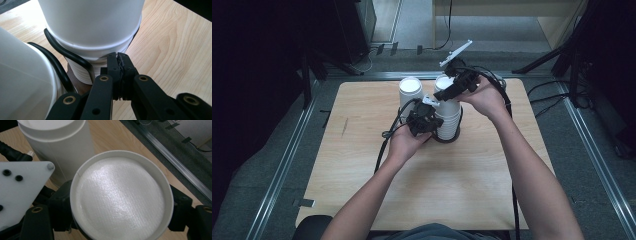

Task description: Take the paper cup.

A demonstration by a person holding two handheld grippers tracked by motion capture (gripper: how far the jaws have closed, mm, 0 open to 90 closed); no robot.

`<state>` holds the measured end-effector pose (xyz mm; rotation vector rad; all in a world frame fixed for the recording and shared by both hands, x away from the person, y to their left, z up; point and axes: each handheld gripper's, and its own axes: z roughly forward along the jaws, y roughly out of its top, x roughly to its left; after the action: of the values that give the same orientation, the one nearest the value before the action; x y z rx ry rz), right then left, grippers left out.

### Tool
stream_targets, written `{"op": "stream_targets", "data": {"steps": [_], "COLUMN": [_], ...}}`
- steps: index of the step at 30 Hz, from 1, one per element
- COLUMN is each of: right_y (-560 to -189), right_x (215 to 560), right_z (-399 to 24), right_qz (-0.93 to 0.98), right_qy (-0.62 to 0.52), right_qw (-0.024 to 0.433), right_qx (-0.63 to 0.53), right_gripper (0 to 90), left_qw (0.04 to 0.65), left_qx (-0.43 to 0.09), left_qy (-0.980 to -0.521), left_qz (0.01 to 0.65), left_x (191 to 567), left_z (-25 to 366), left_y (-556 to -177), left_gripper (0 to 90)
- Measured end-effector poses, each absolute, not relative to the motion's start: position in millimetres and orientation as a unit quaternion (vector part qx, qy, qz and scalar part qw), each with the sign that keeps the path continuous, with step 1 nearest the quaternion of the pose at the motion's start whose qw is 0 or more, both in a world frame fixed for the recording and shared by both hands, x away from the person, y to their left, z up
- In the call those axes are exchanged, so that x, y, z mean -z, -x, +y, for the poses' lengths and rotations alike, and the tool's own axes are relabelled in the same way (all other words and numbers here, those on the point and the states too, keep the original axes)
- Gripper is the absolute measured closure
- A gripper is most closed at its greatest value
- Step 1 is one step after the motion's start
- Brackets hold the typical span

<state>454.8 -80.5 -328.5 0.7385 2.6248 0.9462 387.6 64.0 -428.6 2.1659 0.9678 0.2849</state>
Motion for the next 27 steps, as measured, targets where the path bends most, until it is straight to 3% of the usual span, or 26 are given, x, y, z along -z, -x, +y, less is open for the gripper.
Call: {"op": "stream_targets", "data": {"steps": [18,25,27], "right_y": [-426,-403,-396], "right_x": [208,203,206], "right_z": [-108,-126,-135], "right_qz": [0.880,0.885,0.886], "right_qy": [-0.238,-0.220,-0.217], "right_qw": [0.139,0.138,0.137], "right_qx": [-0.388,-0.385,-0.387], "right_gripper": [25.1,24.8,24.8], "left_qw": [0.372,0.381,0.386], "left_qx": [-0.098,-0.082,-0.077], "left_qy": [-0.843,-0.842,-0.840], "left_qz": [0.377,0.372,0.372], "left_x": [429,429,429], "left_z": [65,66,66], "left_y": [-389,-389,-389], "left_gripper": [82.9,75.6,69.5]}}
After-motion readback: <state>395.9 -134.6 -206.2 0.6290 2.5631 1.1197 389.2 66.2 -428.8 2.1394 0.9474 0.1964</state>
